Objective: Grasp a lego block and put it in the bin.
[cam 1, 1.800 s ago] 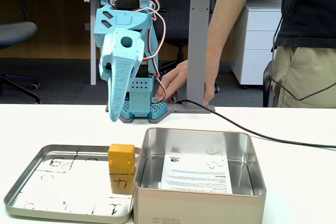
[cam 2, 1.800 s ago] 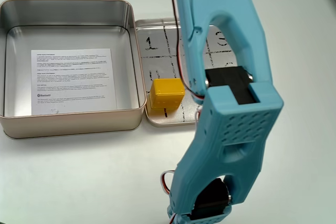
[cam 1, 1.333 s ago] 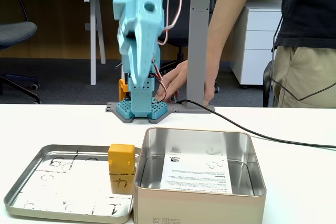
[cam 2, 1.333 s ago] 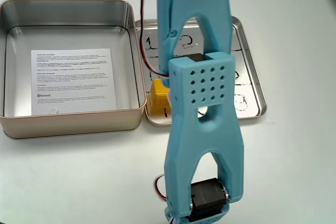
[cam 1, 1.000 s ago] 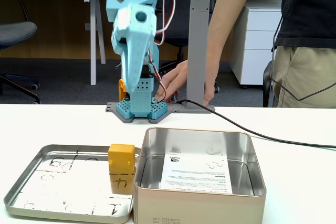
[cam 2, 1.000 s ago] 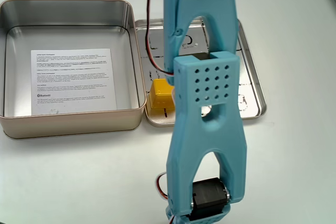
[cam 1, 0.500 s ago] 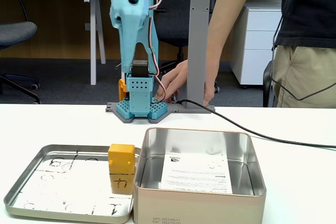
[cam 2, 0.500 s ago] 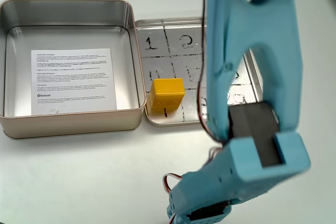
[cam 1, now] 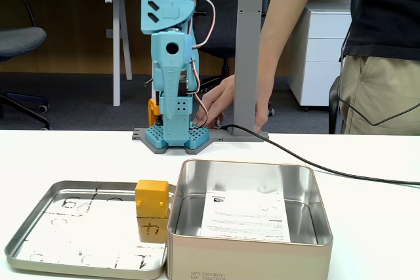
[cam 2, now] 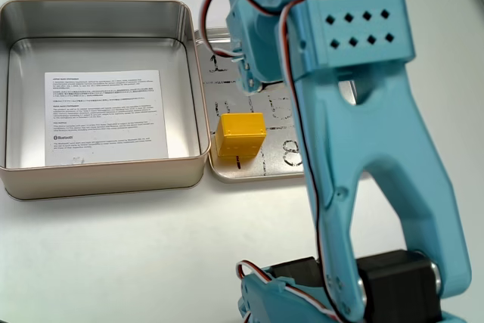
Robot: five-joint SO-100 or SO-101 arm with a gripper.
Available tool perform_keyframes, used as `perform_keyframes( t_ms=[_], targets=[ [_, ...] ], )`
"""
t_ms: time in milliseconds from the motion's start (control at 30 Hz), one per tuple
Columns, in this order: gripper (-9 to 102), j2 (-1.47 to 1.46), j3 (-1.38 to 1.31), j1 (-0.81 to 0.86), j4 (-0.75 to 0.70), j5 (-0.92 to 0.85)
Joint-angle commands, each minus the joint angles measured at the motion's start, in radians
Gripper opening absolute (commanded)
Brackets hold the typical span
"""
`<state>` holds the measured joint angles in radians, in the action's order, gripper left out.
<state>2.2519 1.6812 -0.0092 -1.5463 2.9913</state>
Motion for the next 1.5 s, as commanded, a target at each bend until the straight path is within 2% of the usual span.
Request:
perform_keyframes(
  t_ms=[0, 267, 667, 933, 1200, 1467],
  targets=[
    [0, 0.072, 0.069, -0.011, 0.020, -0.003],
    [0, 0.132, 0.256, -0.009, 0.089, -0.055],
    [3, 0.126, 0.322, 0.018, 0.153, -0.049],
    [13, 0.109, 0.322, 0.031, 0.202, -0.038],
    [30, -0.006, 0.324, 0.052, 0.354, -0.026],
    [32, -0.167, 0.322, 0.066, 0.479, -0.040]
  ],
)
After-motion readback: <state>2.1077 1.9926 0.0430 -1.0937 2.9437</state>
